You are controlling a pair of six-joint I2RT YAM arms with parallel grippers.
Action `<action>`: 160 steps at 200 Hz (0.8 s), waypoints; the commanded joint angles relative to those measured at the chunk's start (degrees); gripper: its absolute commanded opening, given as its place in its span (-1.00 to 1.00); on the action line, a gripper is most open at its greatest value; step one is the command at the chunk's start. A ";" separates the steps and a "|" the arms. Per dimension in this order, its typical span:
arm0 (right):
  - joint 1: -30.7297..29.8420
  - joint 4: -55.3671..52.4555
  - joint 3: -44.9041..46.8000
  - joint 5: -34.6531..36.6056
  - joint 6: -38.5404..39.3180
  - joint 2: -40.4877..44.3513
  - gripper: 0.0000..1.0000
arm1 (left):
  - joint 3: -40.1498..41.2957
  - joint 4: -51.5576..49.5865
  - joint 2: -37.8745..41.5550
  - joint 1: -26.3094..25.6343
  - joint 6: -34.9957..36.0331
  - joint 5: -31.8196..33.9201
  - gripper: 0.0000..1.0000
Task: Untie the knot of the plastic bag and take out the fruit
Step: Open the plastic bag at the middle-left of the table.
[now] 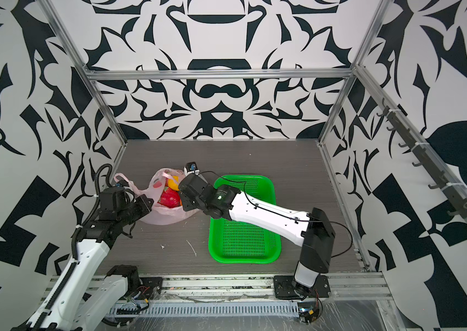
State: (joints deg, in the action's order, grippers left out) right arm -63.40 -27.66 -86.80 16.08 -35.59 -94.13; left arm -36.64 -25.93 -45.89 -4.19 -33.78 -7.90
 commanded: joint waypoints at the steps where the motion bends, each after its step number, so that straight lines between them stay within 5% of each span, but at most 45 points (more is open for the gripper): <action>1: -1.39 -1.55 0.92 3.27 0.74 4.03 -0.28 | 0.34 1.49 0.18 0.06 -0.55 -1.33 -1.00; 75: -11.38 -10.18 -11.37 0.66 9.02 -0.44 -0.74 | 2.10 4.46 -0.02 0.10 -1.38 -1.25 -1.00; 160: -9.91 -20.34 -43.67 4.92 9.93 -27.54 -0.89 | 7.11 5.24 2.41 0.15 -3.17 0.59 -1.00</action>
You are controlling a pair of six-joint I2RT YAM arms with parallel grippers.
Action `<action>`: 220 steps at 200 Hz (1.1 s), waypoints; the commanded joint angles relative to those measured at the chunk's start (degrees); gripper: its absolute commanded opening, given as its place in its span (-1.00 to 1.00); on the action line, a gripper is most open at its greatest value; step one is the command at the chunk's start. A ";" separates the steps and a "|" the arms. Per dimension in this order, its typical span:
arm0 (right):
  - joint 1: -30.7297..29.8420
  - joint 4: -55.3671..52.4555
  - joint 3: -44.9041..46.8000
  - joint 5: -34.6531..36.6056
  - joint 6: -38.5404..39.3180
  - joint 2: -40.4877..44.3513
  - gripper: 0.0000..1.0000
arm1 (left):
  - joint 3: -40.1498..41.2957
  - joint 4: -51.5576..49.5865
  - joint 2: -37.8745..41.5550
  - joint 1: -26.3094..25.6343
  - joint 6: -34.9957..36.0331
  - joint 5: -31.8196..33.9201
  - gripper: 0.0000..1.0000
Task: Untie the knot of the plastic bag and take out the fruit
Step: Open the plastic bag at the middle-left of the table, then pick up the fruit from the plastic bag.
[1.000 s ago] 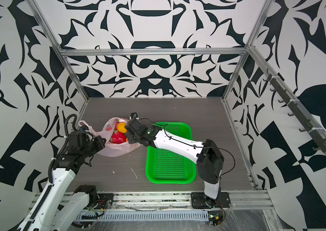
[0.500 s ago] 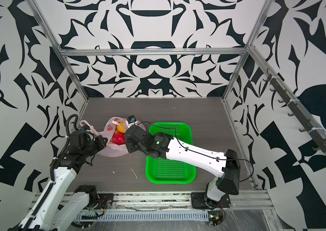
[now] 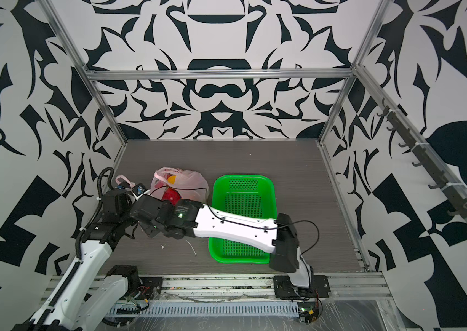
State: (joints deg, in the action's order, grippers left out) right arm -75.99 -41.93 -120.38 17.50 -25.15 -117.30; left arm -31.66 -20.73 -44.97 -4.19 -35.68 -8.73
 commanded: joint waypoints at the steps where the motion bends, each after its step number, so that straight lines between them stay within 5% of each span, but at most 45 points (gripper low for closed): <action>1: 2.73 -6.33 -10.51 3.55 -0.65 -4.62 -0.89 | 2.22 0.06 1.57 0.15 -1.25 1.43 -1.00; 57: 8.25 -10.72 -21.63 4.03 -5.79 -14.03 -0.91 | 5.34 0.65 4.25 0.14 -3.00 3.26 -1.00; 220: 12.19 2.80 -15.04 -2.76 -14.10 -17.04 -0.91 | 5.38 2.87 5.46 0.14 -5.52 0.85 -1.00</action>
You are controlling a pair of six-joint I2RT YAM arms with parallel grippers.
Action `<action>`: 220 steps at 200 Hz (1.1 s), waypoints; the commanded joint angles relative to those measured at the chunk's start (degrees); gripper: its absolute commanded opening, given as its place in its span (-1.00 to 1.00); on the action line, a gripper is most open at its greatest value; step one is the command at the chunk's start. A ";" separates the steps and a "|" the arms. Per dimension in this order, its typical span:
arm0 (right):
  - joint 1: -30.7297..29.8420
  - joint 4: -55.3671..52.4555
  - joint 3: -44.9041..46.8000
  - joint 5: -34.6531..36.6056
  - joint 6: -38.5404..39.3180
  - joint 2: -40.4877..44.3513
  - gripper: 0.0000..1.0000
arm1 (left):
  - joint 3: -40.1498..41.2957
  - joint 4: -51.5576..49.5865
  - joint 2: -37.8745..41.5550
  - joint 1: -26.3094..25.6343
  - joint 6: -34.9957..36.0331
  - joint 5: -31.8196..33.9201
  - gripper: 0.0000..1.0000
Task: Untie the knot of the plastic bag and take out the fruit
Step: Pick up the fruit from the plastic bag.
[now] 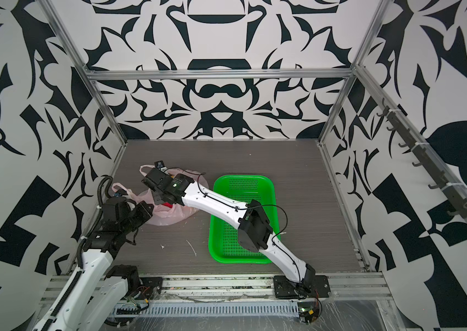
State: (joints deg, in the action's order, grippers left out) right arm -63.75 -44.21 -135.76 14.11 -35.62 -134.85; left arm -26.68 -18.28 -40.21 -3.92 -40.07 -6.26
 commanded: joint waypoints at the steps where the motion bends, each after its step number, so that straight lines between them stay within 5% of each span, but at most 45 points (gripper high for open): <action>1: -0.01 5.13 0.33 0.82 -3.78 0.49 -0.91 | 0.40 0.43 0.76 -0.12 -1.13 -1.68 -1.00; 113: 4.25 5.62 12.92 18.44 -13.00 6.30 -0.91 | 2.10 -1.51 4.44 -0.12 -1.98 -2.59 -1.00; 158: 6.33 9.00 22.94 17.90 -15.18 11.68 -0.90 | 3.12 -0.79 3.99 -0.12 -2.11 -3.51 -1.00; 220: 5.56 10.01 17.82 12.67 -12.18 9.40 -0.79 | 3.69 -0.59 4.52 -0.12 -2.29 -4.61 -1.00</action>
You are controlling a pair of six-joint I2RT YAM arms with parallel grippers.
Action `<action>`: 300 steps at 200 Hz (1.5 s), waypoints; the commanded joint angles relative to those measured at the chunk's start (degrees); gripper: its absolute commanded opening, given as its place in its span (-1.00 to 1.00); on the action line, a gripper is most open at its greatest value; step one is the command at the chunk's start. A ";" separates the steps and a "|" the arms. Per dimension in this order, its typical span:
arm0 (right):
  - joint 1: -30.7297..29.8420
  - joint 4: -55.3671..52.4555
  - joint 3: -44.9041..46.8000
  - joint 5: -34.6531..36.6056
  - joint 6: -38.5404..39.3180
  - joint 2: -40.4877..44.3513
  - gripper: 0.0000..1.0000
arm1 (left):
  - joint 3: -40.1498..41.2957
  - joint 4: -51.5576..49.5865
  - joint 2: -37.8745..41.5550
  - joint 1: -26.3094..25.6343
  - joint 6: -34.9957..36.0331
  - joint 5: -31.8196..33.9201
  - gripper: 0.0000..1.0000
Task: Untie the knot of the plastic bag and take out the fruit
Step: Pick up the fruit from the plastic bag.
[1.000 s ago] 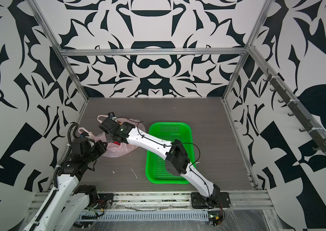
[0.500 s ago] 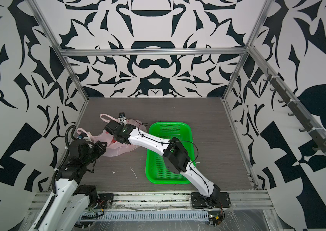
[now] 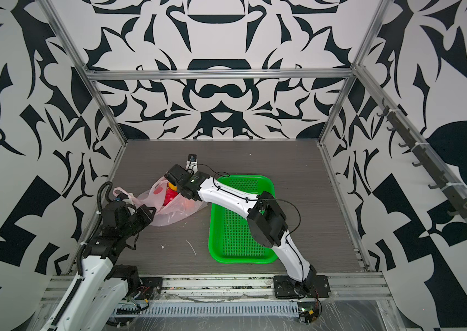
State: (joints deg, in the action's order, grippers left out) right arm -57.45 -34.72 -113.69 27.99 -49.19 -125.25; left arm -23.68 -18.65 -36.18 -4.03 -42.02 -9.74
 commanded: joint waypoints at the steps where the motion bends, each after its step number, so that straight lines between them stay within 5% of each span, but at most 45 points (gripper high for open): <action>1: -0.73 0.57 -4.35 -1.24 1.47 -0.27 -0.79 | 0.68 -0.19 0.50 -0.01 -0.34 -1.15 -1.00; 132: -2.22 -5.36 -13.93 -5.81 3.22 -6.79 -0.65 | -0.33 1.36 0.09 0.03 -0.61 -2.96 -1.00; 228: -2.23 -3.59 -15.57 -8.64 6.02 -9.21 -0.09 | -1.52 0.89 0.32 -0.01 -0.69 -4.55 -1.00; 300: -1.77 -4.28 -20.89 -9.61 7.09 -12.30 0.05 | -1.59 0.88 -0.19 -0.01 -0.69 -4.94 -1.00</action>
State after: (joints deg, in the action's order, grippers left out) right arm -59.40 -38.94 -130.89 18.31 -43.13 -139.06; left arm -23.46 -17.82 -36.29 -4.03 -42.28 -13.58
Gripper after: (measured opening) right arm 0.517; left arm 0.047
